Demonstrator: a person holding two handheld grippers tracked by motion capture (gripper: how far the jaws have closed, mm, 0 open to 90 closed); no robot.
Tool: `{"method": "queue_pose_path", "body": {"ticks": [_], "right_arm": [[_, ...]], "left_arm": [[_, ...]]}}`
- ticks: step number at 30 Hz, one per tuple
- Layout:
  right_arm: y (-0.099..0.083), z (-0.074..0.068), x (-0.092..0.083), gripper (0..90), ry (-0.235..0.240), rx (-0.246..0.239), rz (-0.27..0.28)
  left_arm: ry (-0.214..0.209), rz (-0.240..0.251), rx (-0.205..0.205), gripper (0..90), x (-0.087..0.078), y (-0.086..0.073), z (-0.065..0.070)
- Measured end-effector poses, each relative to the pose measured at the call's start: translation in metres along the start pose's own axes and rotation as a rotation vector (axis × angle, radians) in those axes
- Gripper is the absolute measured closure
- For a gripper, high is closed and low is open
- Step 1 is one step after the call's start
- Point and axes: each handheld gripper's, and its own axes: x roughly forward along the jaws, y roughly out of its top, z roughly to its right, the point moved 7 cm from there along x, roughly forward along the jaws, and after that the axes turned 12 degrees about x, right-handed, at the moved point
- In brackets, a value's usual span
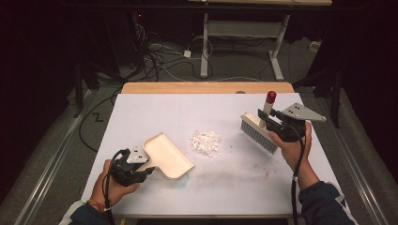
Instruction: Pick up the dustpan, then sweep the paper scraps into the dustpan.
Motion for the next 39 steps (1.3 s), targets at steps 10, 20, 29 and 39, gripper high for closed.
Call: {"method": "queue_pose_path", "body": {"ticks": [10, 20, 29, 39], "right_arm": [[0.009, -0.015, 0.018, 70.6, 0.019, -0.023, -0.003], [0.016, -0.030, 0.041, 70.6, 0.024, -0.031, 0.015], [0.014, -0.043, 0.085, 70.6, 0.010, -0.022, 0.020], [0.006, -0.068, 0.101, 70.7, 0.020, -0.060, 0.051]], "left_arm": [[-0.018, 0.010, -0.018, 63.7, 0.002, 0.002, -0.002], [-0.038, 0.009, -0.003, 63.7, 0.004, 0.008, 0.002], [-0.052, 0.005, 0.013, 63.6, 0.010, 0.014, 0.004], [-0.064, 0.010, -0.013, 63.6, 0.018, 0.018, 0.006]]}}
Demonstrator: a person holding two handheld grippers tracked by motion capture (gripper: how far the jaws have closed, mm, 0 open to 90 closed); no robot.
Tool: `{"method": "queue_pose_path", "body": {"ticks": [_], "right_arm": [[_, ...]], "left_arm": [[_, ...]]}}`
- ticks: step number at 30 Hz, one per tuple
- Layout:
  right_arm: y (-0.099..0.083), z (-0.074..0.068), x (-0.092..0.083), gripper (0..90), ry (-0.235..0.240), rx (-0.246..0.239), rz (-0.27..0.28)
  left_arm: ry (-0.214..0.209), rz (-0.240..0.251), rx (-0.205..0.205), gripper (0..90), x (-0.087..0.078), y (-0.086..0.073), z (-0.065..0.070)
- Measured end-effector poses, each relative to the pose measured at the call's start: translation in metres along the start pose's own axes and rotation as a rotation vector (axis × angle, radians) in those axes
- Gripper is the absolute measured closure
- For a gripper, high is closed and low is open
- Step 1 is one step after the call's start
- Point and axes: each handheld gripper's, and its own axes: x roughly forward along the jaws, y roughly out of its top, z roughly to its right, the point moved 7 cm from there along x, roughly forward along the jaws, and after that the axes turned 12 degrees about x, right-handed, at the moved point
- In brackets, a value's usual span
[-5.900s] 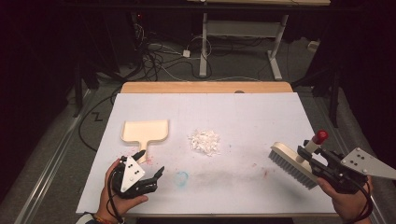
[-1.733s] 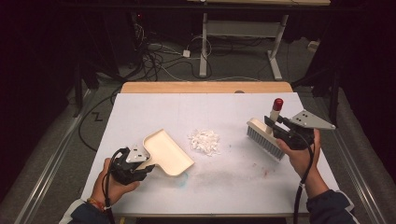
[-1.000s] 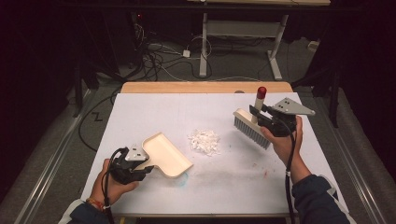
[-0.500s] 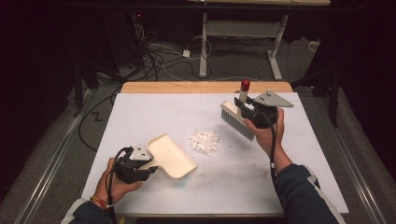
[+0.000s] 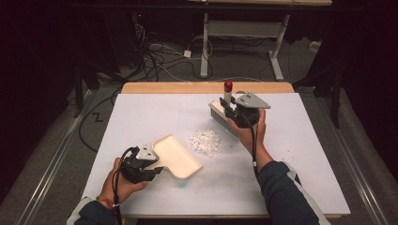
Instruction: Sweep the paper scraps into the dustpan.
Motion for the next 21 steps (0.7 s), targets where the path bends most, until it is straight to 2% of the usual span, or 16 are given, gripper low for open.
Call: {"method": "queue_pose_path", "body": {"ticks": [1, 4, 7, 11, 19, 21], "right_arm": [[-0.003, -0.007, 0.003, 70.7, 0.019, -0.002, -0.017], [-0.009, -0.013, 0.006, 70.7, 0.033, -0.009, -0.034], [-0.012, -0.020, 0.006, 70.7, 0.065, 0.008, -0.037], [-0.015, -0.030, 0.004, 70.7, 0.089, 0.006, -0.044], [-0.020, -0.046, 0.004, 70.3, 0.090, -0.021, -0.044], [-0.020, -0.048, 0.004, 70.3, 0.096, -0.014, -0.038]], "left_arm": [[0.003, -0.002, 0.001, 63.6, 0.001, 0.001, 0.000], [0.001, -0.008, 0.001, 63.6, 0.002, 0.002, 0.001], [0.000, -0.009, 0.002, 63.6, 0.003, 0.003, 0.001], [-0.004, -0.012, 0.001, 63.6, 0.006, 0.004, 0.001], [-0.004, -0.020, -0.002, 63.6, 0.012, 0.009, 0.003], [-0.008, -0.024, -0.007, 63.6, 0.014, 0.010, 0.002]]}}
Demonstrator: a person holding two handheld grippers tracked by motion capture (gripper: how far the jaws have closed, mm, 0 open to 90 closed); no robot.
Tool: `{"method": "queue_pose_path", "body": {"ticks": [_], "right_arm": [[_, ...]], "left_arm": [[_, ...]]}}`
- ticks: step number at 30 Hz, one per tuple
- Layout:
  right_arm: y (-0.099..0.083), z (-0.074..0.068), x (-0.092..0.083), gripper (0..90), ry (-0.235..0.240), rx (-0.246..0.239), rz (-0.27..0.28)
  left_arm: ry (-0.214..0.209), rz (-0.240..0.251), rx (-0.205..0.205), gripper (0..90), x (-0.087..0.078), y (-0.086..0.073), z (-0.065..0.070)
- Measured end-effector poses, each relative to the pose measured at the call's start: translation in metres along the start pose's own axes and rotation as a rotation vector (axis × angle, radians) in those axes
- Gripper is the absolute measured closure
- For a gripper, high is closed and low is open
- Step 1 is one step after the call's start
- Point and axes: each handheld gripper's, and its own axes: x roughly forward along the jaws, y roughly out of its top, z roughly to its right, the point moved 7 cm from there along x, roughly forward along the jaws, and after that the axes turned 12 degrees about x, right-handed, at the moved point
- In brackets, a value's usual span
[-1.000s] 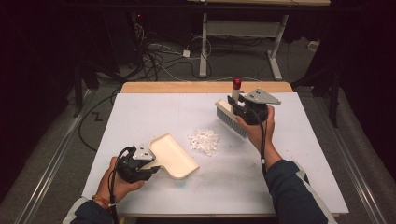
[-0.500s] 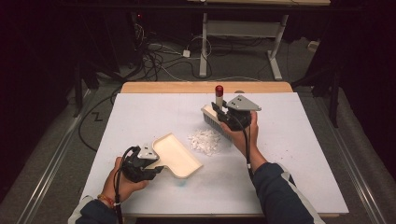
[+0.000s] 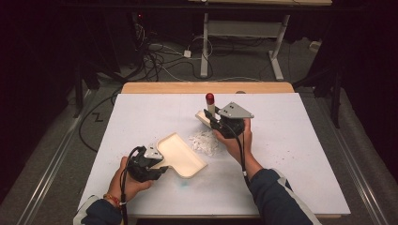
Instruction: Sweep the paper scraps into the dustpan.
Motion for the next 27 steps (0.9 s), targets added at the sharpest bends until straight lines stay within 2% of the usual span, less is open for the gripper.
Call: {"method": "queue_pose_path", "body": {"ticks": [6, 9, 13, 16, 21, 27], "right_arm": [[-0.001, -0.010, 0.001, 70.2, 0.025, -0.005, 0.001], [-0.001, -0.017, -0.001, 70.2, 0.055, -0.002, -0.001], [-0.003, -0.026, -0.001, 70.1, 0.083, -0.027, -0.007], [-0.003, -0.033, -0.003, 70.3, 0.106, -0.016, -0.002], [-0.003, -0.042, -0.004, 70.3, 0.116, -0.011, 0.004], [-0.004, -0.060, -0.006, 70.5, 0.132, -0.017, 0.005]], "left_arm": [[0.000, -0.003, -0.011, 63.6, 0.003, 0.005, 0.000], [-0.002, 0.000, -0.024, 63.6, 0.006, 0.008, 0.000], [-0.003, -0.006, -0.020, 63.6, 0.011, 0.013, 0.002], [-0.007, -0.008, -0.021, 63.6, 0.015, 0.017, 0.003], [-0.010, -0.007, -0.030, 63.6, 0.020, 0.024, 0.008], [-0.007, -0.008, -0.029, 63.5, 0.024, 0.029, 0.011]]}}
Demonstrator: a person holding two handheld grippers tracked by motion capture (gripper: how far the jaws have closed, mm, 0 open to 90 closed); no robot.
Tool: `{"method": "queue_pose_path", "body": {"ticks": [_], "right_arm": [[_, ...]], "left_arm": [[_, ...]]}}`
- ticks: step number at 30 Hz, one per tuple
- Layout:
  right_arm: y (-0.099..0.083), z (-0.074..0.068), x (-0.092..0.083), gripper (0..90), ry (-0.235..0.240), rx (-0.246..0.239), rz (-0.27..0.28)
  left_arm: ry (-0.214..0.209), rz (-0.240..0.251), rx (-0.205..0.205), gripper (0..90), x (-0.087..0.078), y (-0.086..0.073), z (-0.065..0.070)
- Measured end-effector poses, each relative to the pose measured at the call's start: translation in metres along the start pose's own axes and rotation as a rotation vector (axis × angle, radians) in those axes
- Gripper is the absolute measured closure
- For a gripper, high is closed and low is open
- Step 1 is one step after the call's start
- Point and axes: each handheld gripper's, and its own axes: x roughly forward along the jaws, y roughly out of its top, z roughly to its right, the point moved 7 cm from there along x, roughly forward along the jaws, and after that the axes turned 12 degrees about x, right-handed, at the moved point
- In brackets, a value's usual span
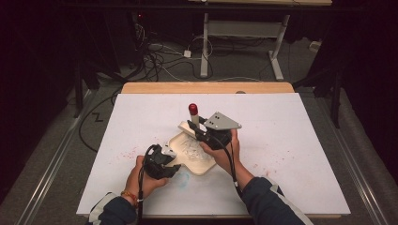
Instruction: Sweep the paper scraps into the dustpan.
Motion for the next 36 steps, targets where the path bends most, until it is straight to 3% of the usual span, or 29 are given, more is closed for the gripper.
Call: {"method": "queue_pose_path", "body": {"ticks": [3, 6, 11, 16, 23, 31, 36], "right_arm": [[0.001, -0.004, -0.002, 70.6, 0.003, 0.000, 0.002], [0.005, -0.012, -0.006, 70.6, 0.015, -0.039, -0.002], [0.012, -0.012, -0.010, 70.7, 0.010, -0.044, 0.007], [0.023, -0.004, -0.016, 70.7, 0.012, -0.018, 0.032], [0.034, 0.017, -0.034, 70.6, -0.029, -0.009, 0.053], [0.012, 0.041, -0.058, 70.6, -0.100, -0.047, 0.005], [-0.003, 0.044, -0.064, 70.6, -0.125, -0.084, -0.049]], "left_arm": [[-0.004, 0.001, -0.003, 63.5, 0.000, 0.000, -0.001], [0.000, 0.000, -0.003, 63.5, 0.001, 0.000, -0.001], [-0.006, -0.008, -0.005, 63.5, 0.004, -0.001, -0.001], [0.000, -0.023, 0.007, 63.5, 0.006, -0.002, -0.001], [-0.007, -0.031, 0.010, 63.5, 0.005, -0.004, -0.001], [-0.018, -0.045, 0.003, 63.5, 0.003, -0.012, 0.000], [-0.027, -0.053, 0.001, 63.5, -0.001, -0.016, 0.002]]}}
